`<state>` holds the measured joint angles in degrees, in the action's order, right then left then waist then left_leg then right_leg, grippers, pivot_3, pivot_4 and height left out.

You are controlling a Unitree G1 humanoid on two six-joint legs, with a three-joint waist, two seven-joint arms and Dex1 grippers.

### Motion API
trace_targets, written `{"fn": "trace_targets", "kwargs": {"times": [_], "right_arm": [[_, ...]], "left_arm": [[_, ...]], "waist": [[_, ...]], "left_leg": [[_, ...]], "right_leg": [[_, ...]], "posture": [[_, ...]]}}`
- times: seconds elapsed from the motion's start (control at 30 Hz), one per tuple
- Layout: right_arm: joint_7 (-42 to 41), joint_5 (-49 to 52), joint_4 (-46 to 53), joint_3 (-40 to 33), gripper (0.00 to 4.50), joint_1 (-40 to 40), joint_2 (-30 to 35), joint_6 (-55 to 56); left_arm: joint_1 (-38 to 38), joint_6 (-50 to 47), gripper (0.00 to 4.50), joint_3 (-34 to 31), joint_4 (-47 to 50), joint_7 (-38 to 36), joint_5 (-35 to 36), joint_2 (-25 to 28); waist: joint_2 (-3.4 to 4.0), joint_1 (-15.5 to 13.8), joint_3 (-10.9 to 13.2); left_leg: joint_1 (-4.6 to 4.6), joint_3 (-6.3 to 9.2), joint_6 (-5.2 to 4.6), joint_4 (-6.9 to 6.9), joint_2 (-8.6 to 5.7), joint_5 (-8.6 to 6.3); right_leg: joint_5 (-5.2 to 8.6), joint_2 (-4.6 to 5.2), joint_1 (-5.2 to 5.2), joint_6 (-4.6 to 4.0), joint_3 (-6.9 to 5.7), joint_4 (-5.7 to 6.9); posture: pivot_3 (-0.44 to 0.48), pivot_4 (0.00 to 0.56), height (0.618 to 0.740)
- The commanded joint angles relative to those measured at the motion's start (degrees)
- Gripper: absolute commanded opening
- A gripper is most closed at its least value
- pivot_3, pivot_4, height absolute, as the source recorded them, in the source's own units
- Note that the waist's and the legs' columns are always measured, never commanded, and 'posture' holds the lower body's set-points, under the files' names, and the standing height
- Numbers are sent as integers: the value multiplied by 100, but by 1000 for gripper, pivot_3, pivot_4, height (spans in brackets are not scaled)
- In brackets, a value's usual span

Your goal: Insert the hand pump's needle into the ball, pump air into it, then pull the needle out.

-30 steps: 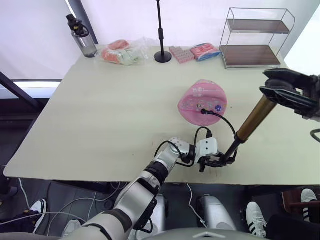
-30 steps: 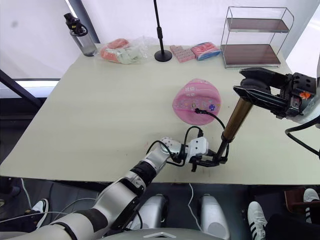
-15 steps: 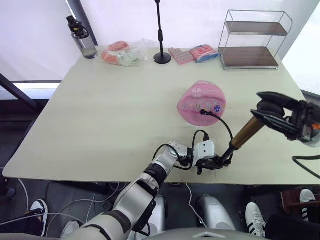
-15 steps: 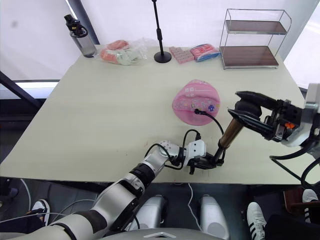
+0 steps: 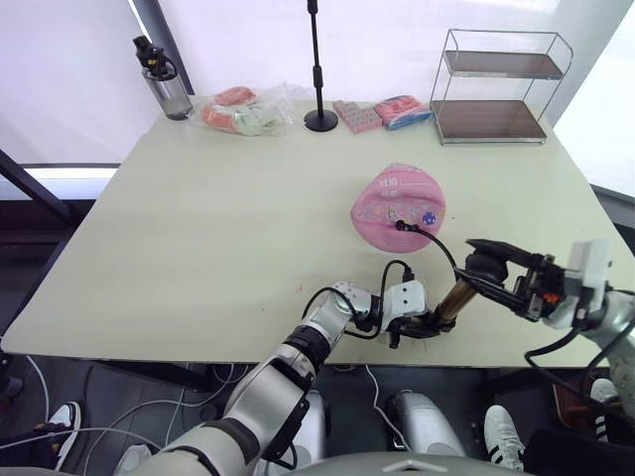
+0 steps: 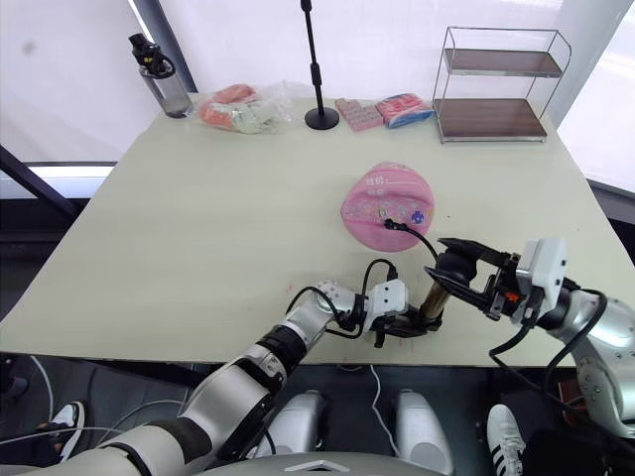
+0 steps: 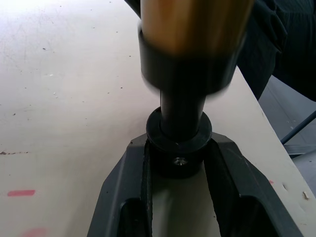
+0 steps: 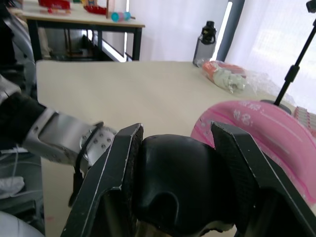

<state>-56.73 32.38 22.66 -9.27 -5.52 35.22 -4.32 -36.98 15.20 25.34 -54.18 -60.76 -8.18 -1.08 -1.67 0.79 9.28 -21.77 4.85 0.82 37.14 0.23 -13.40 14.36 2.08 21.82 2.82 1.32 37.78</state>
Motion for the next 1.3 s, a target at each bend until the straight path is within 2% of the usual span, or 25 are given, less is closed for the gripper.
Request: {"fn": "trace_targets", "kwargs": {"times": [0.03,0.2,0.57,0.77,1.0,1.1,1.3], "right_arm": [[-123,-485,-520,358,1728,-248,-27,187],[-112,-183,-426,181,1728,-104,28,158],[150,1395,516,-1094,1728,737,852,-958],[239,2105,580,-1863,1728,1233,1425,-1480],[580,2942,479,-2351,1728,1856,1969,-2250],[826,3327,527,-2387,1728,1908,1952,-2591],[889,3107,919,-2088,1728,1199,1506,-2707]], "left_arm": [[141,-203,998,111,-275,-62,-184,82],[138,-212,998,110,-299,-78,-188,59],[146,-188,998,105,-339,-68,-205,48],[169,-175,998,114,-330,-91,-205,58],[182,-167,998,121,-330,-104,-204,78],[188,-158,998,125,-340,-110,-210,80],[175,-151,998,114,-365,-91,-213,60]], "waist": [[-1,0,-2],[5,-6,-5],[28,-19,16],[35,-18,28],[38,-19,37],[44,-21,42],[41,-43,35]], "left_leg": [[1,2,0,0,1,0],[-2,4,0,-3,2,0],[-17,9,0,-4,-5,0],[-20,8,0,-3,-6,0],[-29,10,0,-5,-6,0],[-37,10,0,-5,-6,0],[-88,14,-1,-4,-7,0]], "right_leg": [[1,0,-2,-2,-3,-1],[-2,0,-4,3,-6,-7],[-5,6,2,10,-10,-18],[-4,9,3,7,-11,-19],[-5,9,9,9,-14,-26],[-5,11,16,9,-14,-27],[-13,9,63,21,-18,-24]], "posture": [[0,150,731],[0,150,731],[0,150,731],[0,150,731],[0,150,731],[0,150,731],[0,150,731]]}}
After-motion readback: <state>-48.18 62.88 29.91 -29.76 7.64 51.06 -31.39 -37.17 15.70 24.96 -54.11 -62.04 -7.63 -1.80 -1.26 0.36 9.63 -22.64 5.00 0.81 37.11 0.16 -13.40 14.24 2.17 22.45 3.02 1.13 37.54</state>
